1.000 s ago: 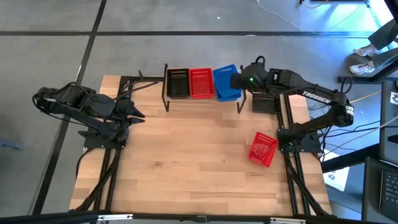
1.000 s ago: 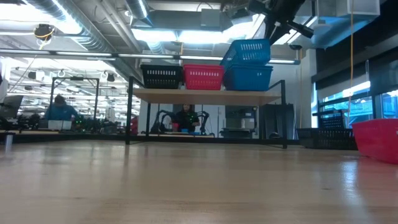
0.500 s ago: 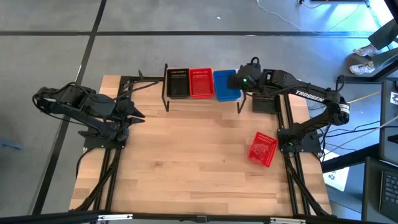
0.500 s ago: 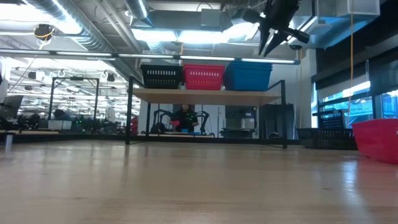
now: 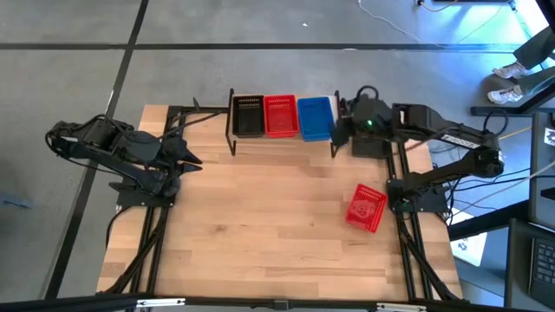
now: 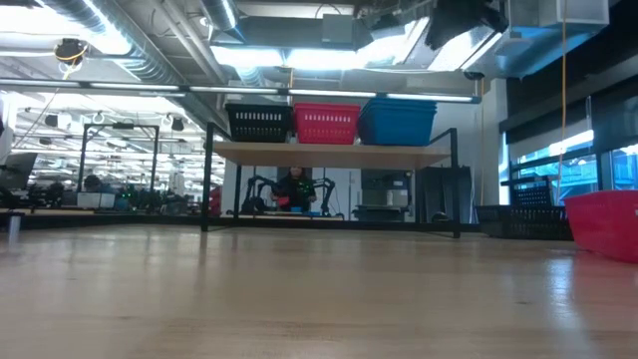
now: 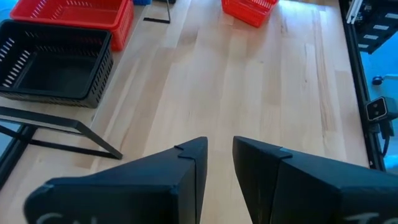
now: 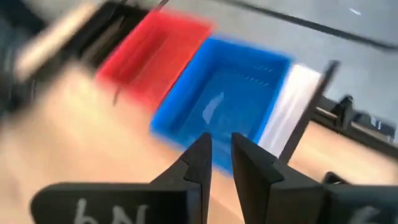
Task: Stack baskets on shelf by color
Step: Stack the red bin on the red bin on the shelf
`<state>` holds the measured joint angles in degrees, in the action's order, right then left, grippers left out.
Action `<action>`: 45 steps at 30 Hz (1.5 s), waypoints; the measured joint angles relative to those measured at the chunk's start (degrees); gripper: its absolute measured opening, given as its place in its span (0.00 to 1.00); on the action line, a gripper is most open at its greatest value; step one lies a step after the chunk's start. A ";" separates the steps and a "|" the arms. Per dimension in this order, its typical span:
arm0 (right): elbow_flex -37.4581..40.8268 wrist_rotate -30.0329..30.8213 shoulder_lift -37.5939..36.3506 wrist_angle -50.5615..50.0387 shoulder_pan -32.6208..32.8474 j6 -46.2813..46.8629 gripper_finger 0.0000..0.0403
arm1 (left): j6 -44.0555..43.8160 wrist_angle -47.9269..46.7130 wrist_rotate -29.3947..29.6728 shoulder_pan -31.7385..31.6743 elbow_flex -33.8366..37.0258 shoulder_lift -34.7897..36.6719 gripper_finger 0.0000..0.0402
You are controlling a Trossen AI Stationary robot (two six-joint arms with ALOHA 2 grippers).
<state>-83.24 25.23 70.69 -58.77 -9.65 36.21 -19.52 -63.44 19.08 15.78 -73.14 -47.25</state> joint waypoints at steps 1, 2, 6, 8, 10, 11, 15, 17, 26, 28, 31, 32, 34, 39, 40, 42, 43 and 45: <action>0.00 -1.57 -0.30 -1.52 1.29 -3.96 0.15 | -0.35 0.00 0.18 0.01 0.01 -0.01 0.17; 0.00 -3.59 -0.51 -3.00 2.67 -7.62 0.15 | -0.99 0.02 0.76 0.01 0.00 -0.01 0.17; 0.00 -13.53 -0.73 -9.33 7.63 -19.09 0.15 | -3.33 0.02 3.60 -0.01 0.02 0.01 0.17; 0.52 -19.10 -0.78 -11.56 9.63 -23.18 0.15 | -4.53 0.00 4.80 0.01 0.00 -0.01 0.17; 1.51 -22.92 -0.84 -14.28 11.41 -25.07 0.14 | -5.73 0.02 6.16 0.01 0.00 0.00 0.17; 2.33 -23.85 -0.95 -15.27 12.22 -25.17 0.14 | -5.96 0.02 6.69 -0.01 0.01 -0.01 0.17; 7.79 -24.29 -2.90 -18.03 14.15 -23.00 0.13 | -7.47 0.02 7.78 0.01 0.00 0.01 0.17; 11.59 -26.40 -4.71 -17.20 14.93 -21.39 0.12 | -8.27 0.02 8.24 0.00 0.02 -0.01 0.17; 28.15 -27.55 -12.48 -4.83 16.26 -14.43 0.11 | -10.39 0.04 10.52 -0.01 0.02 -0.01 0.17; 30.36 -27.44 -12.48 -1.84 16.24 -12.57 0.11 | -10.44 0.04 10.55 0.01 0.00 -0.01 0.17; 32.68 -27.31 -11.83 -0.67 16.22 -11.14 0.11 | -11.24 0.04 10.76 0.01 0.02 -0.01 0.17; 33.17 -27.25 -11.58 -0.63 16.22 -10.91 0.11 | -11.71 0.04 11.07 -0.01 0.00 -0.01 0.17; 34.18 -27.03 -11.29 -0.77 16.03 -10.76 0.12 | -11.97 0.04 11.69 -0.01 0.02 -0.01 0.17; 34.77 -24.57 -11.08 -0.83 13.92 -6.40 0.19 | -12.51 0.04 11.79 -0.01 0.02 0.01 0.17; 34.77 -24.20 -11.14 -0.89 13.34 -5.92 0.22 | -13.02 0.05 11.79 0.01 0.01 -0.01 0.17; 34.77 -24.15 -11.27 -1.00 12.42 -5.60 0.26 | -13.37 0.06 11.79 -0.01 0.01 0.00 0.17; 34.77 -24.17 -11.27 -1.06 12.15 -6.89 0.28 | -13.36 0.07 11.79 0.00 0.02 0.00 0.17; 34.77 -24.21 -11.22 -1.31 12.06 -12.22 0.32 | -13.36 0.07 11.79 -0.01 0.01 -0.01 0.17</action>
<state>-48.47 1.02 59.46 -60.08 2.41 23.99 -32.88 -63.37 30.87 15.77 -73.13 -47.27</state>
